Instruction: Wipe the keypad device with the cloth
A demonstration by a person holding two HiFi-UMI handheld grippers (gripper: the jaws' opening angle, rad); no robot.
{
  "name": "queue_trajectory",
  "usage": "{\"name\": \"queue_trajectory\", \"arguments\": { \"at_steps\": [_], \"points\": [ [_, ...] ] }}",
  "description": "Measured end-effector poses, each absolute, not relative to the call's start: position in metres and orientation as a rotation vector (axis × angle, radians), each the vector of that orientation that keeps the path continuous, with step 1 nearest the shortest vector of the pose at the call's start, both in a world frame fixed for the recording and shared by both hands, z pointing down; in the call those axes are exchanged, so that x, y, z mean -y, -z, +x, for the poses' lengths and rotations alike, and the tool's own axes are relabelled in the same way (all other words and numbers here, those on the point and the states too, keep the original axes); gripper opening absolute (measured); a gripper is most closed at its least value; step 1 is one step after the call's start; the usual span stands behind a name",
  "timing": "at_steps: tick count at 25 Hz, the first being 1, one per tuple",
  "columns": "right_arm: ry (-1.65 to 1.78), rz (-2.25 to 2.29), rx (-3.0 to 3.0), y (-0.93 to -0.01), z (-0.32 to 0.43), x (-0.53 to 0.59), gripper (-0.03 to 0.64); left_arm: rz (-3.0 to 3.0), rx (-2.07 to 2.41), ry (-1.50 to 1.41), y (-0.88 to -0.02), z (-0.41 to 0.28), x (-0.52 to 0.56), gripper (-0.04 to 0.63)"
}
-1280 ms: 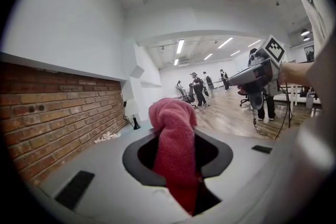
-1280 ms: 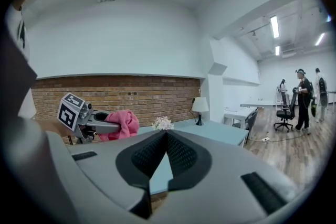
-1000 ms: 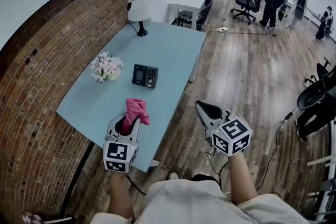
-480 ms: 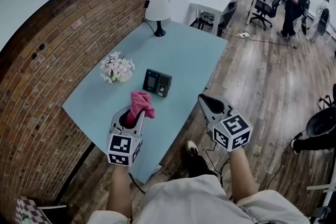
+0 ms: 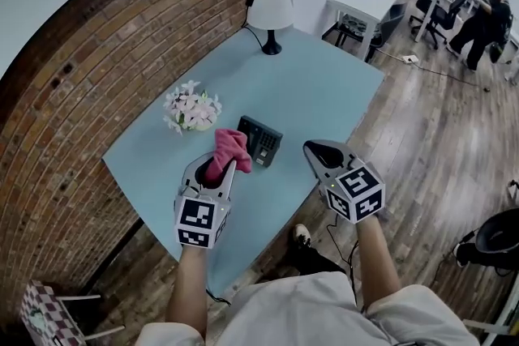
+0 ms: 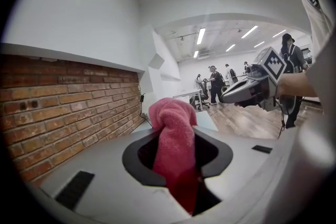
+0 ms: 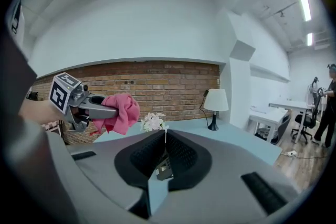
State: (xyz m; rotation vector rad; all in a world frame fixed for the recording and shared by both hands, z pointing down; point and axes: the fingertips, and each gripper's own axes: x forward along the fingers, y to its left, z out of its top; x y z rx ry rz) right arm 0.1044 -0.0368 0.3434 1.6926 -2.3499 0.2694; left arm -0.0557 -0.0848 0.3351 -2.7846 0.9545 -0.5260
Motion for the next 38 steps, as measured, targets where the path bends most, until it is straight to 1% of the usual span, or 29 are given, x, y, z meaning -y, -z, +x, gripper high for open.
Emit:
{"name": "queue_trajectory", "arguments": {
  "at_steps": [4, 5, 6, 7, 12, 14, 27, 33, 34, 38],
  "points": [
    [-0.329, 1.624, 2.366, -0.365, 0.112, 0.071, 0.032, -2.784, -1.037, 0.546, -0.346, -0.046, 0.117, 0.133],
    [-0.344, 1.602, 2.367, -0.37, 0.113, 0.079, 0.054, -2.787, -1.058, 0.542, -0.348, -0.044, 0.125, 0.133],
    [-0.358, 1.576, 2.368, -0.377, 0.113, 0.087, 0.091, -2.789, -1.075, 0.537, -0.349, -0.042, 0.133, 0.133],
    [-0.367, 1.547, 2.369, -0.384, 0.113, 0.096, 0.097, -2.79, -1.091, 0.534, -0.352, -0.04, 0.141, 0.133],
    [-0.389, 1.398, 2.382, -0.419, 0.104, 0.133, 0.097, -2.824, -1.168, 0.552, -0.383, -0.03, 0.178, 0.133],
    [-0.4, 1.35, 2.382, -0.432, 0.099, 0.146, 0.107, -2.823, -1.195, 0.569, -0.396, -0.027, 0.193, 0.133],
    [-0.444, 1.111, 2.327, -0.515, 0.084, 0.202, 0.107, -2.884, -1.365, 0.62, -0.475, -0.007, 0.261, 0.133],
    [-0.465, 1.054, 2.317, -0.534, 0.08, 0.206, 0.109, -2.93, -1.319, 0.734, -0.511, 0.003, 0.273, 0.133],
    [-0.475, 1.047, 2.332, -0.535, 0.079, 0.206, 0.095, -2.931, -1.316, 0.747, -0.515, 0.003, 0.274, 0.133],
    [-0.55, 1.032, 2.383, -0.538, 0.078, 0.204, 0.081, -2.981, -1.356, 0.727, -0.529, 0.002, 0.276, 0.135]
  ]
}}
